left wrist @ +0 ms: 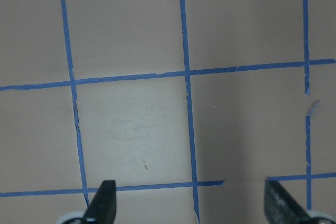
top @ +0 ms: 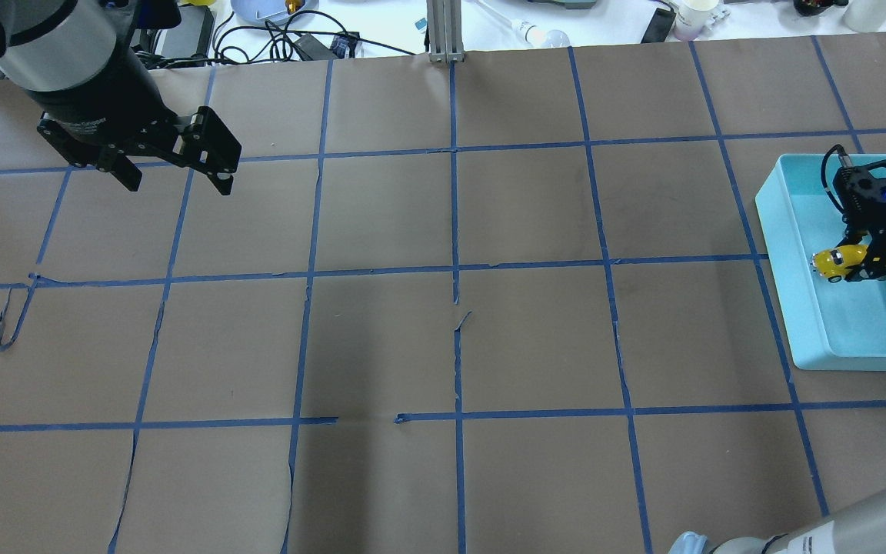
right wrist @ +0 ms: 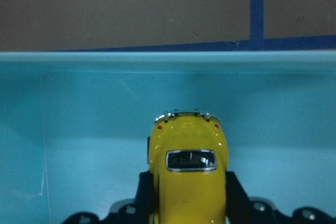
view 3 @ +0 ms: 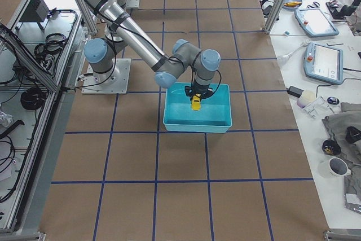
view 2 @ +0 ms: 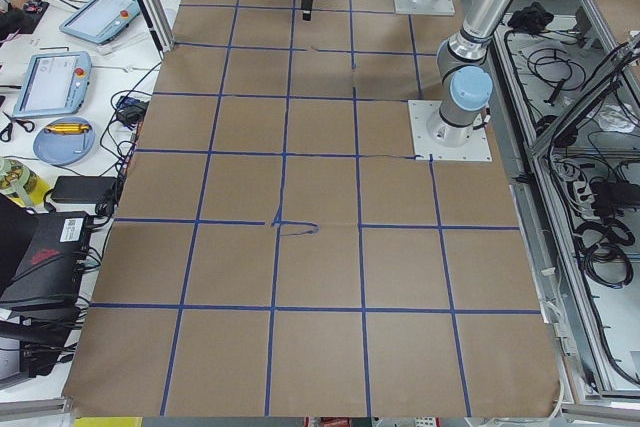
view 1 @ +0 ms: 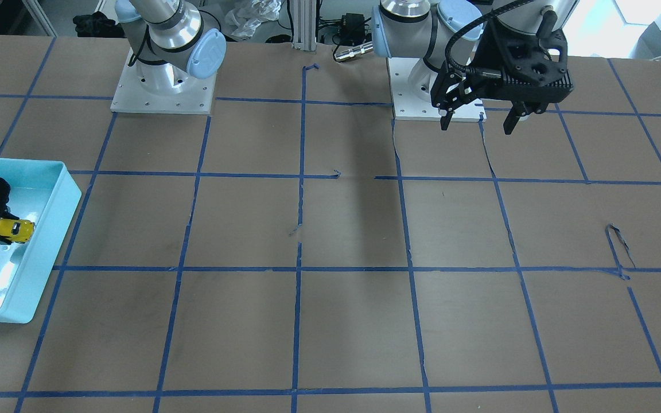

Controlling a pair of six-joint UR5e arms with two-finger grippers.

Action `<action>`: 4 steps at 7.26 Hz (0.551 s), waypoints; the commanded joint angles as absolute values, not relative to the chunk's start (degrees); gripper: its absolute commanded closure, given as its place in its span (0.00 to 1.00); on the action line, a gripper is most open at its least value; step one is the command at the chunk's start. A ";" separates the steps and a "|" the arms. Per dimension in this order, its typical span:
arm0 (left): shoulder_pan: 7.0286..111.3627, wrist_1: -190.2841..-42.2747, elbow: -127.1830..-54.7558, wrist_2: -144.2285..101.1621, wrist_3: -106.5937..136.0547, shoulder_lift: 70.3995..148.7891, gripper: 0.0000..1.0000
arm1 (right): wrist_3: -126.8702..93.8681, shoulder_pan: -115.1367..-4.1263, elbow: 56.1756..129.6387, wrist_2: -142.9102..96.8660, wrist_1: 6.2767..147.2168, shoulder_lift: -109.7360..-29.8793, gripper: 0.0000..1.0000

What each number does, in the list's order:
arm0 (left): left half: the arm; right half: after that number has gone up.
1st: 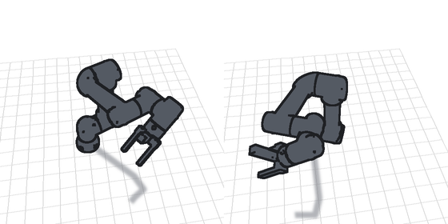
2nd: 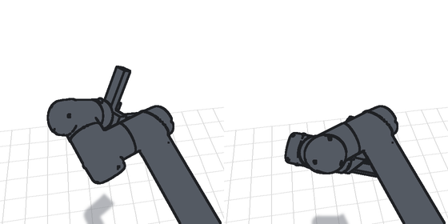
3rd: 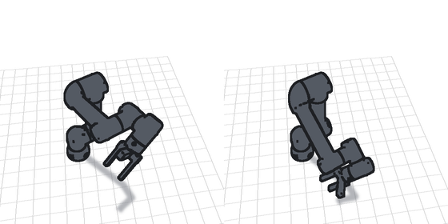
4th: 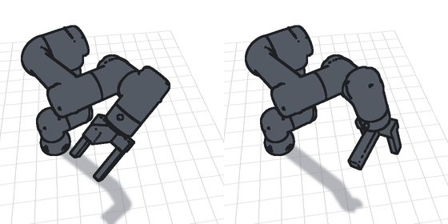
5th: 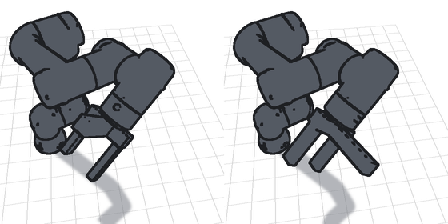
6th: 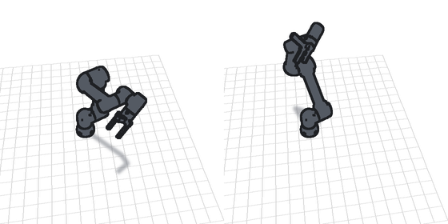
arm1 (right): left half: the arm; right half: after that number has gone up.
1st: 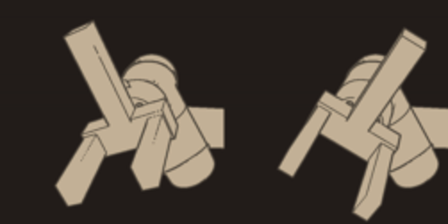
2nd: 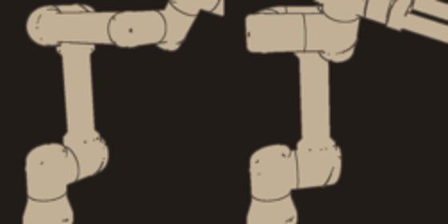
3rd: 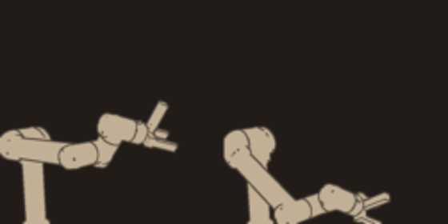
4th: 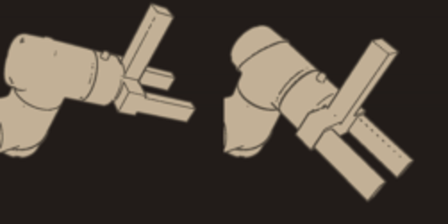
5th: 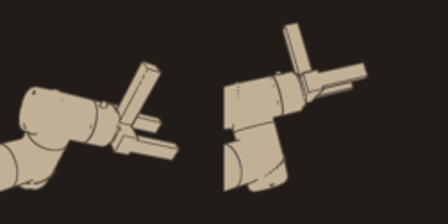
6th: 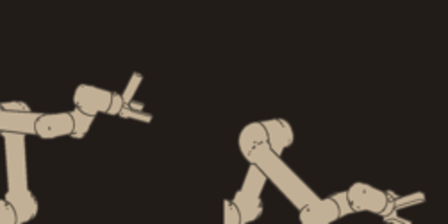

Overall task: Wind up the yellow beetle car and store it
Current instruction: 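Open the right gripper to drop the car in the bin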

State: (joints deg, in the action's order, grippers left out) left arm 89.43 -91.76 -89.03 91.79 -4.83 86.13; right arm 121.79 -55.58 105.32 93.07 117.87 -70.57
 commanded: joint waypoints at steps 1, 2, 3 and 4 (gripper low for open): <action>89.56 -91.84 -89.03 91.76 -4.83 86.05 0.00 | 120.94 -55.55 104.77 92.73 117.95 -70.31 0.00; 89.39 -91.76 -89.03 91.76 -4.92 86.13 0.00 | 119.20 -55.55 104.59 92.99 120.73 -70.92 0.00; 89.47 -91.84 -89.12 91.76 -4.83 86.13 0.00 | 117.79 -55.55 104.50 92.99 121.54 -71.97 0.00; 89.39 -91.76 -89.12 91.76 -4.92 86.13 0.00 | 110.90 -55.63 104.33 93.08 120.77 -75.11 0.00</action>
